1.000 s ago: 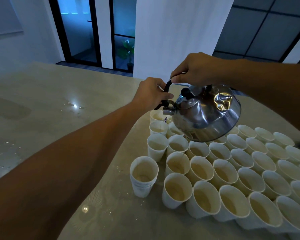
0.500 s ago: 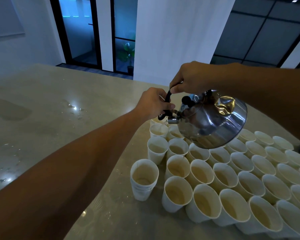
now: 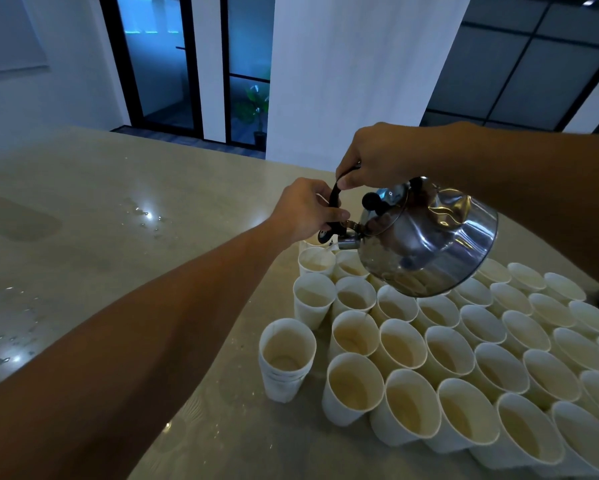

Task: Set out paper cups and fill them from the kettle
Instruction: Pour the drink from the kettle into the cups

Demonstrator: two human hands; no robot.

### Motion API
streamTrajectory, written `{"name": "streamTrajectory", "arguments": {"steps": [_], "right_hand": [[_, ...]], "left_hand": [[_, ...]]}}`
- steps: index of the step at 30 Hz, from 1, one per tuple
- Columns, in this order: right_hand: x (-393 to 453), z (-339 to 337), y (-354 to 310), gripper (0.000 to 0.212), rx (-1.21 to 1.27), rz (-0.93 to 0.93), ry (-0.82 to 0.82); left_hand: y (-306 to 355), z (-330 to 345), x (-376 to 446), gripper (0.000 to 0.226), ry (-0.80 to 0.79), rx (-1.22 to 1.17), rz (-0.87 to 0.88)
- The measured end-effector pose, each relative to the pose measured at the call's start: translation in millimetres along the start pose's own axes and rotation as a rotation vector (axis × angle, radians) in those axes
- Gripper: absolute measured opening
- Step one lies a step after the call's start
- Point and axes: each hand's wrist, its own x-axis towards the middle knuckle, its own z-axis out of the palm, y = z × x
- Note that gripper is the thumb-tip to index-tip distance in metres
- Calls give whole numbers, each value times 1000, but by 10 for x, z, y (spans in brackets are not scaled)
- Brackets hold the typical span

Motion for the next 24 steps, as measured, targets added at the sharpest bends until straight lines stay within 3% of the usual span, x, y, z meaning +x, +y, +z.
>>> {"name": "streamTrajectory", "arguments": {"steps": [24], "right_hand": [[33,37,-33,26,-18,6,-25]], "left_hand": [[-72,35,-22,26,-16,-93,-26]]}}
